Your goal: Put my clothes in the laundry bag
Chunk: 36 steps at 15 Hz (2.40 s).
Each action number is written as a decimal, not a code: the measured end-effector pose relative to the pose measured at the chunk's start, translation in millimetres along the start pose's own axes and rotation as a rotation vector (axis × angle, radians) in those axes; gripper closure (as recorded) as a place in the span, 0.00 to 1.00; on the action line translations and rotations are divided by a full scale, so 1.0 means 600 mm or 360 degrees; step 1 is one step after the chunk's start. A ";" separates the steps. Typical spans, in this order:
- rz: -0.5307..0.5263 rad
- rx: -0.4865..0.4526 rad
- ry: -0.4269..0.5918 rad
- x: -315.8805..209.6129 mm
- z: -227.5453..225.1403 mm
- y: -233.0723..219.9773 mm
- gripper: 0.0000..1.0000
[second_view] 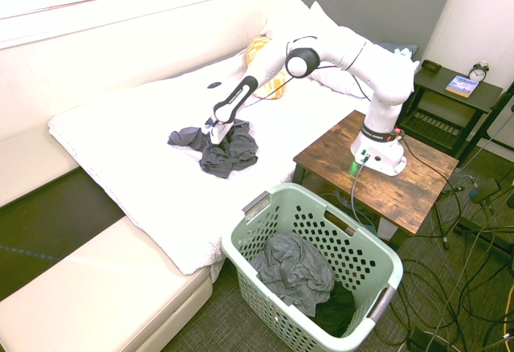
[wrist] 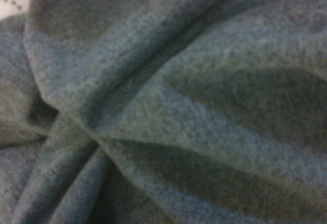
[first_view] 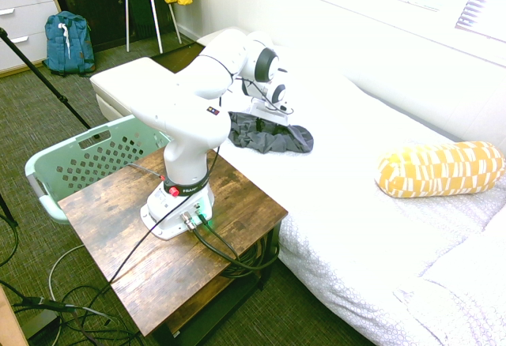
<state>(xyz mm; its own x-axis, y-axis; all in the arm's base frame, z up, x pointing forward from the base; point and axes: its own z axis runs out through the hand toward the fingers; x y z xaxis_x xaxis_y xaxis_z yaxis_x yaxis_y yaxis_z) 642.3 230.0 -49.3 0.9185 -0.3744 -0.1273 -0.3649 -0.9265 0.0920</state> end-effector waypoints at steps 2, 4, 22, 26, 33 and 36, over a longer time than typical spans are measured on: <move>-0.0001 -0.0001 -0.0001 -0.001 0.000 0.000 1.00; -0.0007 0.0000 -0.0001 -0.001 0.000 0.000 1.00; -0.0009 0.0026 0.0088 -0.047 -0.071 0.011 1.00; -0.0011 0.0014 0.0220 -0.140 -0.220 -0.041 1.00; -0.0229 0.0075 0.0358 -0.448 -0.421 -0.097 1.00; -0.0366 -0.0012 0.0327 -0.666 -0.442 -0.078 1.00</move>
<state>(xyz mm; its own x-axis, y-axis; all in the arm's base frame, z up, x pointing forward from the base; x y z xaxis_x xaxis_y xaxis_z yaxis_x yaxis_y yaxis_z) 332.9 433.0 259.1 0.9887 -0.1390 0.0565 -0.1437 -0.9854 0.0912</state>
